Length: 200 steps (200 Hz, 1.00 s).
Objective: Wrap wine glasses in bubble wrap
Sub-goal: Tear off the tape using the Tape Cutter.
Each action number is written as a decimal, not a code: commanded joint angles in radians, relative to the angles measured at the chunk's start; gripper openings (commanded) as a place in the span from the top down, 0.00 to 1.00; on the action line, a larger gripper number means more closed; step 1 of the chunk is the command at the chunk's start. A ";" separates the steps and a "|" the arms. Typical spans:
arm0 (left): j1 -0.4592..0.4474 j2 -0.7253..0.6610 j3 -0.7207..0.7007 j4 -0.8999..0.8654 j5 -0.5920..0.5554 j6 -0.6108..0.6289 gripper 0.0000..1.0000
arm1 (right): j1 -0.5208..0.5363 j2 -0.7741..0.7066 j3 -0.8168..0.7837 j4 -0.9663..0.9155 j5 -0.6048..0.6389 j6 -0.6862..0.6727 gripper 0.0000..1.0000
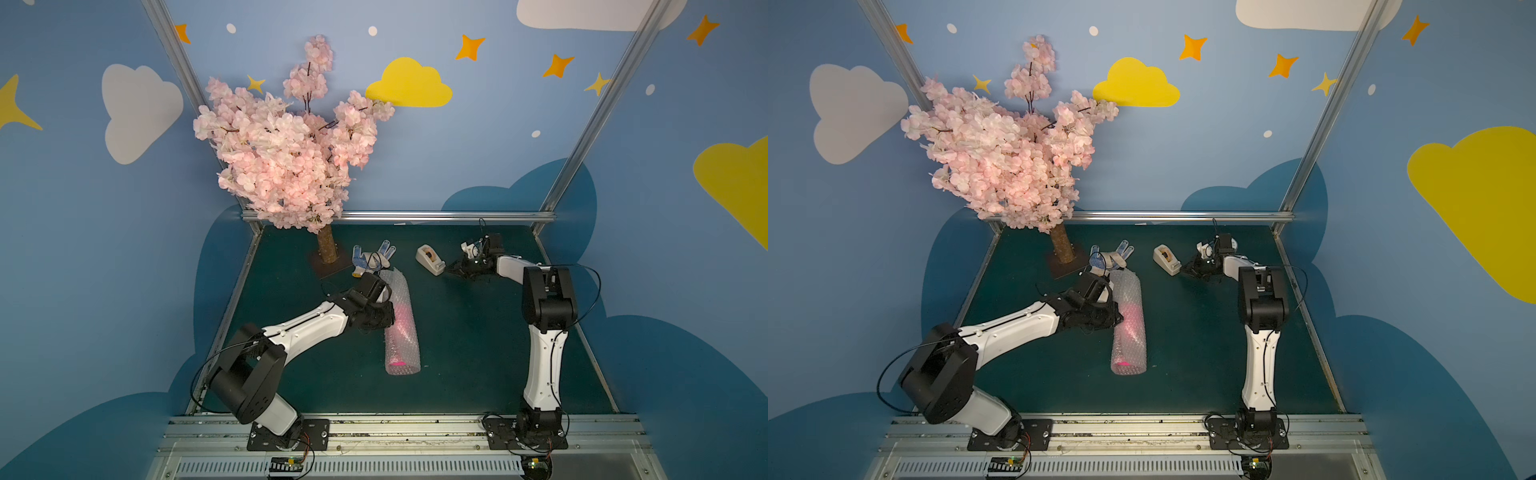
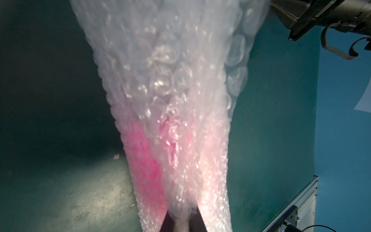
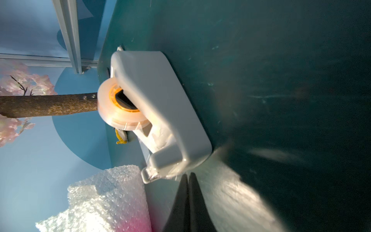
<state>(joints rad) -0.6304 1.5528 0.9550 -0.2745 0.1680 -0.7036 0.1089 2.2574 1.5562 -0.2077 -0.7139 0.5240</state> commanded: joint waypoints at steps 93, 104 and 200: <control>0.003 0.013 -0.019 -0.003 0.005 0.004 0.88 | 0.016 0.074 0.057 -0.235 0.182 -0.072 1.00; 0.003 0.012 -0.019 -0.003 0.005 0.004 0.88 | 0.018 0.077 0.065 -0.248 0.195 -0.075 1.00; 0.000 0.029 -0.015 0.007 0.016 0.008 0.88 | 0.000 -0.097 -0.092 -0.176 0.089 -0.090 1.00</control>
<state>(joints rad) -0.6304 1.5578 0.9535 -0.2600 0.1761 -0.7033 0.1196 2.2326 1.5467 -0.3466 -0.5896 0.4545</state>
